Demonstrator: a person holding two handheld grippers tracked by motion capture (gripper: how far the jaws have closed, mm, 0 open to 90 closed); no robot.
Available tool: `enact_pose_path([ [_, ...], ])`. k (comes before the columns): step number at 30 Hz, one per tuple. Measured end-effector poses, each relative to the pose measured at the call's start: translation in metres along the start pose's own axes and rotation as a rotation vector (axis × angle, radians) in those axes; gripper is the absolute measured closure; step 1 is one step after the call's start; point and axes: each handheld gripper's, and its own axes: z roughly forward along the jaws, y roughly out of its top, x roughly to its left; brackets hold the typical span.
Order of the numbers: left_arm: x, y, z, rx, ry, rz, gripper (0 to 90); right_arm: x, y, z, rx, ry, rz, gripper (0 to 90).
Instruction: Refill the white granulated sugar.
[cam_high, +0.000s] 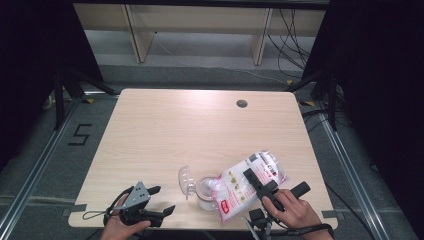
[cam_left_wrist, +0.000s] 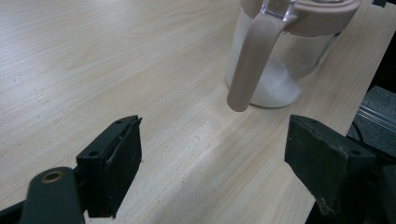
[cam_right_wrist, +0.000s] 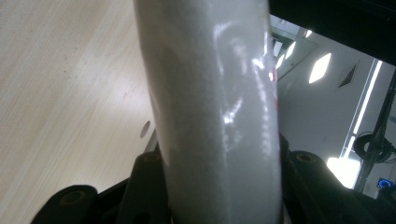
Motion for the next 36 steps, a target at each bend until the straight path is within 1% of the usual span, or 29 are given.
enact_pose_path([
  [1,0.0005,0.0,-0.0004,0.004,0.0,0.005,18.4,0.0004,-0.0003,0.0001,-0.001,-0.003,0.003,65.1],
  [2,0.0001,-0.0002,0.0003,-0.002,-0.001,-0.004,18.4,0.0019,0.0,-0.0001,0.003,-0.001,0.026,65.2],
  [3,-0.0001,-0.0003,0.0008,-0.007,-0.001,-0.008,18.4,0.0021,-0.0002,0.0,0.003,-0.001,0.026,65.1],
  [4,0.0009,-0.0002,-0.0001,0.007,-0.001,0.007,18.4,0.0024,-0.0003,0.0001,0.002,-0.001,0.026,65.2],
  [7,0.0007,-0.0001,0.0002,0.007,-0.001,0.007,18.4,0.0032,-0.0009,0.0007,-0.002,-0.005,0.02,65.2],
  [9,0.0007,-0.0002,-0.0001,0.011,0.003,0.005,18.4,0.0036,-0.0013,0.0008,0.004,0.003,0.029,65.2],
  [10,-0.0008,-0.0009,0.0002,0.01,0.006,-0.024,18.4,0.0035,-0.0015,0.001,0.004,0.004,0.026,65.2],
  [11,-0.0006,-0.0008,0.0002,0.01,0.006,-0.02,18.4,0.004,-0.0017,0.0012,0.001,0.005,0.034,65.2],
  [13,0.0007,-0.0003,-0.0001,0.012,0.003,0.006,18.4,0.005,-0.0022,0.0013,0.002,-0.001,0.041,65.3],
  [14,0.0007,-0.0002,-0.0001,0.012,0.003,0.007,18.4,0.0054,-0.0024,0.0015,0.001,0.0,0.044,65.3],
  [15,0.0007,-0.0003,-0.0001,0.012,0.002,0.005,18.4,0.0051,-0.0025,0.0012,0.005,0.011,0.046,65.3],
  [16,-0.0006,-0.0008,0.0002,0.011,0.005,-0.021,18.4,0.0057,-0.0028,0.0016,0.001,0.001,0.047,65.3],
  [19,-0.0005,-0.0009,0.0002,0.009,0.006,-0.024,18.4,0.0053,-0.0032,0.0021,-0.001,0.0,0.042,65.4],
  [21,-0.0007,-0.0009,0.0,0.009,0.007,-0.024,18.4,0.0055,-0.0032,0.0021,0.002,0.008,0.044,65.5],
  [22,-0.0005,-0.0009,0.0002,0.007,0.002,-0.024,18.4,0.0055,-0.0031,0.0024,-0.001,0.009,0.043,65.6],
  [23,0.0,-0.0007,0.0002,0.006,0.0,-0.015,18.4,0.0054,-0.0032,0.0025,-0.002,0.01,0.043,65.6],
  [26,0.0003,-0.0007,0.0003,0.005,0.0,-0.011,18.4,0.0053,-0.0032,0.0022,0.0,0.01,0.045,65.7],
  [27,-0.0004,-0.001,0.0004,0.005,0.001,-0.025,18.4,0.0052,-0.0032,0.0023,-0.001,0.009,0.045,65.7],
  [36,-0.0007,-0.0008,0.0,0.01,0.007,-0.023,18.4,0.0058,-0.0037,0.0026,-0.004,0.01,0.049,65.9],
])
